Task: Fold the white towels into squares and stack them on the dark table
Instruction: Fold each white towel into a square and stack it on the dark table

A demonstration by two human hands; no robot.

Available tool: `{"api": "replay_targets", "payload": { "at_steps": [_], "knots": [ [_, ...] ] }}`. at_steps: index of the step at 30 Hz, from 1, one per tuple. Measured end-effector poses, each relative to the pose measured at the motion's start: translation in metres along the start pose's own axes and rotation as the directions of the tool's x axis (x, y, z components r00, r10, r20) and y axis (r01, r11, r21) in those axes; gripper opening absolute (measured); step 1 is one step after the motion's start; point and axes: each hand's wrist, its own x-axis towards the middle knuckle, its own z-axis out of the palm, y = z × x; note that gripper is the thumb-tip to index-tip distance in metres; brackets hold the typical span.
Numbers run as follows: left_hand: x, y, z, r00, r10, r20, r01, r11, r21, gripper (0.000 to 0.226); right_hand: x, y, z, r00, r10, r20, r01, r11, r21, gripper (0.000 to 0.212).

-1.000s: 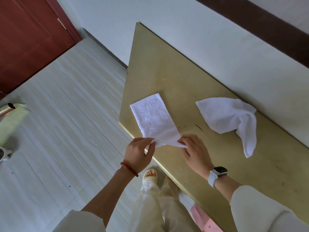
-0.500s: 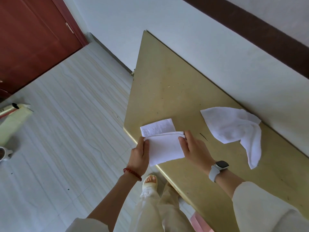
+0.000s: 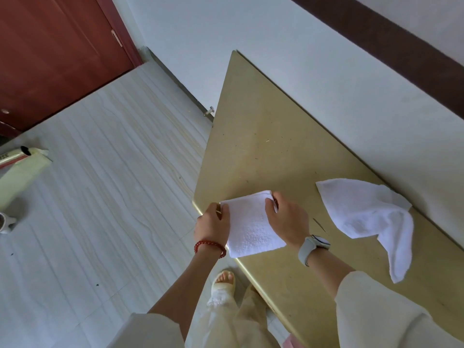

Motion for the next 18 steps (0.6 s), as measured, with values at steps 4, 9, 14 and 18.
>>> {"api": "replay_targets", "payload": {
  "at_steps": [4,9,14,18],
  "knots": [
    [0.004,0.004,0.002,0.999,-0.035,-0.009,0.035,0.997,0.067,0.031,0.005,-0.001,0.004,1.000,0.028,-0.014,-0.029,0.999,-0.045,0.027],
    [0.005,0.009,0.002,0.999,-0.049,-0.014,0.051,0.982,0.183,0.028,0.011,0.000,0.010,0.997,0.070,-0.010,-0.071,0.995,-0.071,0.028],
    [0.004,0.008,0.003,0.999,-0.046,-0.018,0.049,0.976,0.214,0.020,0.012,0.000,0.013,0.996,0.087,-0.031,-0.089,0.992,-0.091,0.023],
    [0.002,0.007,0.001,0.995,0.073,-0.073,-0.056,0.977,0.207,0.014,0.009,0.002,0.013,0.982,-0.065,-0.177,0.059,0.997,-0.041,0.010]
  ]
}}
